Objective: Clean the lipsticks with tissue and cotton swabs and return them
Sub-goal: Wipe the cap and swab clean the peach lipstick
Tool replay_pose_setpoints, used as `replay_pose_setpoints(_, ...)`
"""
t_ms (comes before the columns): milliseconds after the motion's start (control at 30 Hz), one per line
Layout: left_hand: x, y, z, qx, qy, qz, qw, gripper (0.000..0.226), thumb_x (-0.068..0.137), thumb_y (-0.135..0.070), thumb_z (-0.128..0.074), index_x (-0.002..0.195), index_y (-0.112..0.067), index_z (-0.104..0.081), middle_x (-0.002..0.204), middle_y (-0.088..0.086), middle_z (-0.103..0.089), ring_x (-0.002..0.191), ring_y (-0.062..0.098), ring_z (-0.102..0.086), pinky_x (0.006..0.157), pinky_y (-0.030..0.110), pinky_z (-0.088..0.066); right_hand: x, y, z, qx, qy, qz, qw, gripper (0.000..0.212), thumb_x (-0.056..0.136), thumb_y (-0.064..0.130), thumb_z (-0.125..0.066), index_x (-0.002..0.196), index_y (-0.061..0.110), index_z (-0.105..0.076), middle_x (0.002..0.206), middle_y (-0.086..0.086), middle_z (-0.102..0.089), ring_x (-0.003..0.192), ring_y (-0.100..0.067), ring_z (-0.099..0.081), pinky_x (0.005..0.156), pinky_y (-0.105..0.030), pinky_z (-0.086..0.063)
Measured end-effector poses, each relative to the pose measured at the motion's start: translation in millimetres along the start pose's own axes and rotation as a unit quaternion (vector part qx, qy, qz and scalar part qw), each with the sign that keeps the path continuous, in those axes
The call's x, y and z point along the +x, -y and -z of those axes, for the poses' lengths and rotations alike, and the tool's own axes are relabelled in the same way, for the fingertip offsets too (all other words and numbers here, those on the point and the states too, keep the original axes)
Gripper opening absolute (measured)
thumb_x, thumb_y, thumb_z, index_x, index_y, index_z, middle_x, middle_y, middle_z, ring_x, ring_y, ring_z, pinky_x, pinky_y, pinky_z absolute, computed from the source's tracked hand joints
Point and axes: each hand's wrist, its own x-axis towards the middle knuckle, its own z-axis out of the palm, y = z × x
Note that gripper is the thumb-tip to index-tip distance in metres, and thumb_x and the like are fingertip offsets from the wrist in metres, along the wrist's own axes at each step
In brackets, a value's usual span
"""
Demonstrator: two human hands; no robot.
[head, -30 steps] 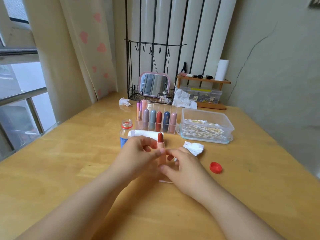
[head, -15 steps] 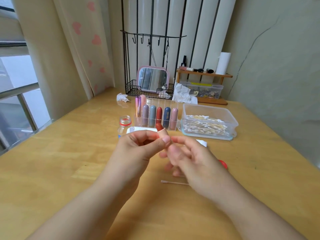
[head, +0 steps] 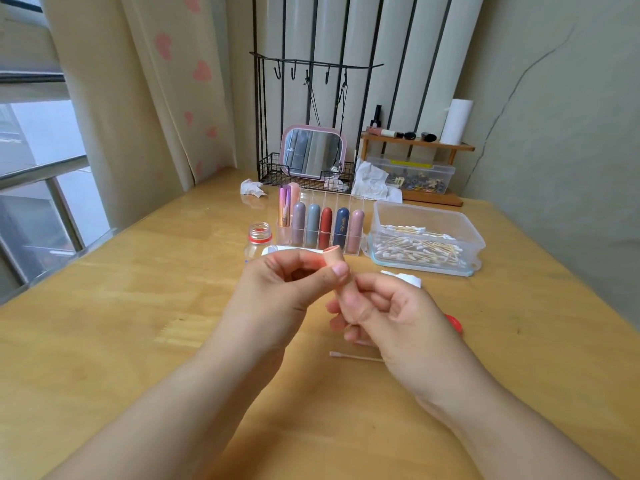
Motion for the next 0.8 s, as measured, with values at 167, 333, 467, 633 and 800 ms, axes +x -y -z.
replay_pose_setpoints(167,3,5,3,0.094,-0.021,0.0,0.995,0.017,0.055,-0.029,-0.075,0.065,-0.017,-0.072,0.06,-0.007,-0.065,0.057,0.003,-0.054,0.059,0.013,-0.042,3,-3,-1,-0.094,-0.069,0.009,0.993,0.011,0.083,0.021,-0.07,0.084,0.032,-0.07,0.079,0.011,-0.071,0.078,0.0,-0.065,0.065,-0.022,-0.055)
replay_pose_setpoints(333,13,9,25,0.354,-0.108,-0.073,0.926,0.026,0.069,-0.042,-0.076,0.087,-0.024,-0.069,0.069,-0.017,-0.059,0.068,0.003,-0.05,0.061,0.012,-0.036,9,-10,17,-0.104,-0.127,0.004,0.986,0.011,0.079,0.018,-0.074,0.078,0.028,-0.068,0.078,0.009,-0.073,0.08,-0.009,-0.068,0.074,-0.02,-0.05)
replay_pose_setpoints(467,30,31,46,0.617,-0.046,-0.099,0.78,0.028,0.082,-0.019,-0.07,0.109,-0.015,-0.066,0.108,0.0,-0.064,0.104,0.023,-0.051,0.073,0.022,-0.03,9,-13,23,-0.11,-0.11,-0.016,0.988,0.012,0.079,0.015,-0.073,0.081,0.026,-0.068,0.08,0.011,-0.073,0.081,-0.005,-0.067,0.082,-0.022,-0.05)
replay_pose_setpoints(633,32,49,47,0.693,-0.015,-0.117,0.711,0.005,0.077,-0.01,-0.069,0.077,-0.009,-0.064,0.089,0.007,-0.066,0.097,0.034,-0.053,0.072,0.032,-0.04,7,-12,23,-0.119,-0.079,-0.027,0.989,0.015,0.081,0.014,-0.073,0.087,0.027,-0.068,0.079,0.014,-0.07,0.077,0.005,-0.062,0.069,-0.005,-0.043)
replay_pose_setpoints(800,19,36,37,0.457,0.023,-0.056,0.887,0.015,0.089,-0.014,-0.063,0.097,-0.025,-0.067,0.093,-0.006,-0.067,0.083,0.008,-0.061,0.069,0.011,-0.043,3,-11,24,-0.15,-0.039,-0.032,0.987,0.017,0.083,0.013,-0.071,0.09,0.029,-0.068,0.086,0.006,-0.071,0.078,0.0,-0.063,0.068,-0.01,-0.046)
